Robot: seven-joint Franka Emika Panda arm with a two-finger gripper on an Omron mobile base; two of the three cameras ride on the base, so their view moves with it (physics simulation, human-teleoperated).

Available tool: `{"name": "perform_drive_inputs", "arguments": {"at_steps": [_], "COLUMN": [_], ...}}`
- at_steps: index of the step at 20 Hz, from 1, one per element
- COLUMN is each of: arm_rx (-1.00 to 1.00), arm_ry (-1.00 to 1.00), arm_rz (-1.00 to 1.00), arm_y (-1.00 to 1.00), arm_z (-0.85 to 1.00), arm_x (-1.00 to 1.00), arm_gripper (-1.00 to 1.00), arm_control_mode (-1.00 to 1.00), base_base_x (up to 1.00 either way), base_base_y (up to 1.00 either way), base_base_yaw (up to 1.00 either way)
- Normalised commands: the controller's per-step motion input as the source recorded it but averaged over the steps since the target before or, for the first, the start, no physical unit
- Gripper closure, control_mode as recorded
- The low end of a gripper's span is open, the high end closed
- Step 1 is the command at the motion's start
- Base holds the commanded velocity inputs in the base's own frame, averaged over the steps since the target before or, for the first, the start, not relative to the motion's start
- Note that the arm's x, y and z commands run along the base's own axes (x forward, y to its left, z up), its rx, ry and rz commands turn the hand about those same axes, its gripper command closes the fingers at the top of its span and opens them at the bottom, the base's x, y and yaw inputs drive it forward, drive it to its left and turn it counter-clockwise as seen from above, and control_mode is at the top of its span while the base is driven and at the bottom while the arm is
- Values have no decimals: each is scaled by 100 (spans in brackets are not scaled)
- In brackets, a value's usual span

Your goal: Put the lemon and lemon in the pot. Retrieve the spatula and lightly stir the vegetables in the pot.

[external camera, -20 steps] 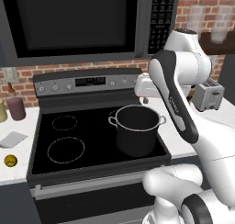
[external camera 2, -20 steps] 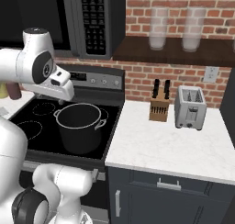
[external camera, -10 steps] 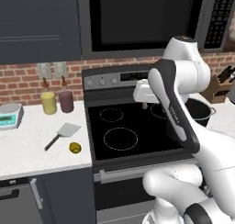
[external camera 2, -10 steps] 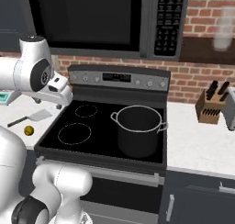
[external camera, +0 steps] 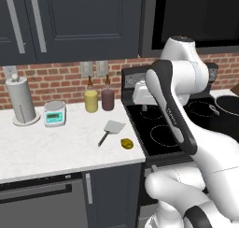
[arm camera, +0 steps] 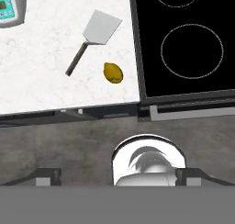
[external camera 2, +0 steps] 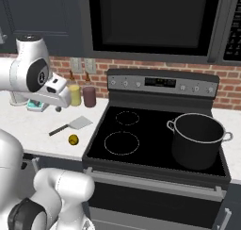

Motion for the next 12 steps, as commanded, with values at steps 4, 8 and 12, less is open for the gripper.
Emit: {"name": "perform_drive_inputs", "arguments": {"at_steps": [4,8,12], "arm_rx": [-21,-4,-7], "arm_ry": [14,22,28], "arm_rz": [1,9,13], "arm_y": [26,-9,-21], "arm_z": [-54,-68,-61], "arm_x": [12,41,33], "arm_gripper": [-100,-100,-100], "arm_control_mode": [-100,-100,-100], "base_base_x": [0,0,0], "base_base_y": [0,0,0], "base_base_yaw": [0,0,0]}}
